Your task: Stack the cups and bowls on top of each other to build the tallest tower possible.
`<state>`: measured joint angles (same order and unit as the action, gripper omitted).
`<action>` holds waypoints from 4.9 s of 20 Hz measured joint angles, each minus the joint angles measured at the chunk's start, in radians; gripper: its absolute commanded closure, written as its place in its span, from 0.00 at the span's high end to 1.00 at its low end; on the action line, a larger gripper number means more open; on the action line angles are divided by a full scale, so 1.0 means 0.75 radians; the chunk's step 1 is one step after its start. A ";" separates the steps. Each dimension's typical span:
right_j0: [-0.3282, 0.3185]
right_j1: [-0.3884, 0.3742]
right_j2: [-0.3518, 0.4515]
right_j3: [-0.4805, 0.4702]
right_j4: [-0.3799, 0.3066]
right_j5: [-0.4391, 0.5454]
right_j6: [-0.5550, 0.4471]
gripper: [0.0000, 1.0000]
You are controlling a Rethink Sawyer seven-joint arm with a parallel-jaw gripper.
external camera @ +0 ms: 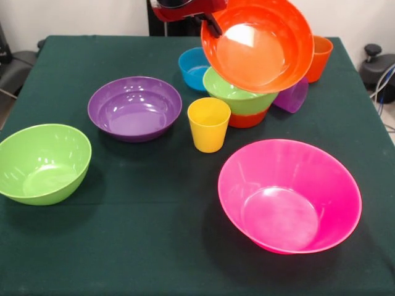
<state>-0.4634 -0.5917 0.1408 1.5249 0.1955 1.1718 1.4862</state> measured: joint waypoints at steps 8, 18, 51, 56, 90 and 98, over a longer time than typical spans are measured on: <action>-0.004 0.003 0.004 0.000 -0.033 0.000 0.000 0.00; -0.045 0.028 0.004 -0.021 -0.142 0.001 0.000 0.00; -0.099 0.100 0.109 -0.019 -0.180 0.001 0.000 0.00; -0.100 0.102 0.110 -0.020 -0.180 0.001 0.000 0.00; -0.100 0.119 0.147 -0.090 -0.267 0.185 0.000 0.00; -0.115 0.111 0.150 -0.070 -0.302 0.034 0.000 0.00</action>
<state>-0.5493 -0.5085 0.2529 1.4727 -0.0308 1.1972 1.4862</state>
